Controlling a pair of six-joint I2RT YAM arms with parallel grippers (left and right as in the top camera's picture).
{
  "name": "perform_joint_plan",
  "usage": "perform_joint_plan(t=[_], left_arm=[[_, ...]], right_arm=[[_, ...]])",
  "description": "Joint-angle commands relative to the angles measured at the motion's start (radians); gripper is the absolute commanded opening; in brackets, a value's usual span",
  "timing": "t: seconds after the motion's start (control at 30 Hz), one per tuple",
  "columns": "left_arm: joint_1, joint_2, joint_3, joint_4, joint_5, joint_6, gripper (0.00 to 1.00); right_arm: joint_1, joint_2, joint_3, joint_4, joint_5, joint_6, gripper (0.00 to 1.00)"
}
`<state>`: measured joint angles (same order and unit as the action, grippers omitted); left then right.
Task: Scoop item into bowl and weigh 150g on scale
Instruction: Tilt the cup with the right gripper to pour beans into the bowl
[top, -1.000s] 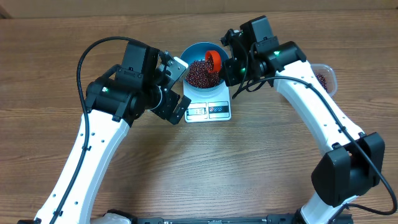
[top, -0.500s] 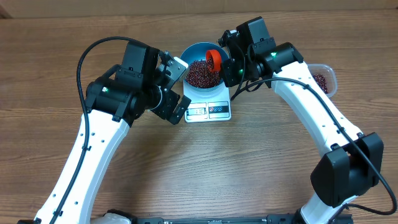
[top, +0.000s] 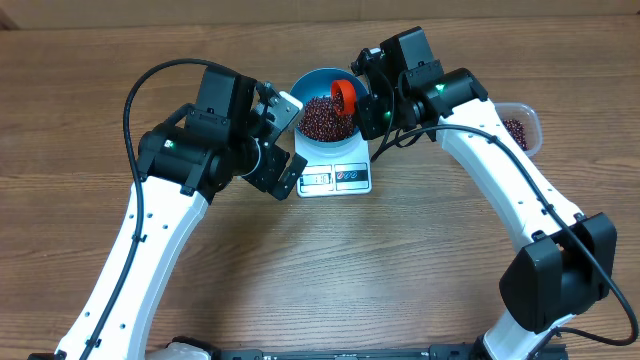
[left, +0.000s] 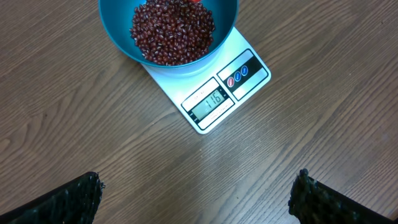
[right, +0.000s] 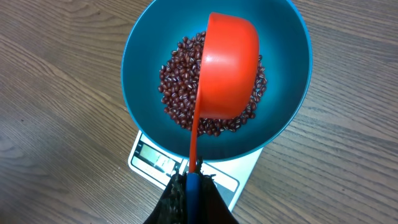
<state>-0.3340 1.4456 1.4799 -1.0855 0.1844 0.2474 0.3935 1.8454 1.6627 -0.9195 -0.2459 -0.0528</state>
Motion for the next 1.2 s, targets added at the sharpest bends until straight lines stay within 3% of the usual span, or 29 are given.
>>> perform_joint_plan(t=[0.0,0.1,0.6,0.73,0.87,1.17], left_arm=[[-0.007,-0.008,0.015,0.000,0.015,0.026,1.00],[-0.007,-0.008,0.015,0.000,0.015,0.026,1.00],[-0.007,-0.008,0.015,0.000,0.015,0.026,1.00],[-0.007,-0.008,0.015,0.000,0.015,0.026,1.00],[-0.007,-0.008,0.015,0.000,0.015,0.026,1.00],[-0.007,-0.008,0.015,0.000,0.015,0.026,1.00]], right_arm=[[0.001,-0.032,0.038,-0.001,0.001,-0.037,0.04],[0.013,-0.032,0.038,-0.029,-0.043,-0.186,0.04],[0.017,-0.032,0.038,-0.002,-0.013,-0.131,0.04],[0.027,-0.032,0.038,-0.041,-0.076,-0.272,0.04],[0.027,-0.032,0.038,0.003,-0.019,-0.178,0.04],[0.027,-0.032,0.038,0.010,-0.017,-0.172,0.04]])
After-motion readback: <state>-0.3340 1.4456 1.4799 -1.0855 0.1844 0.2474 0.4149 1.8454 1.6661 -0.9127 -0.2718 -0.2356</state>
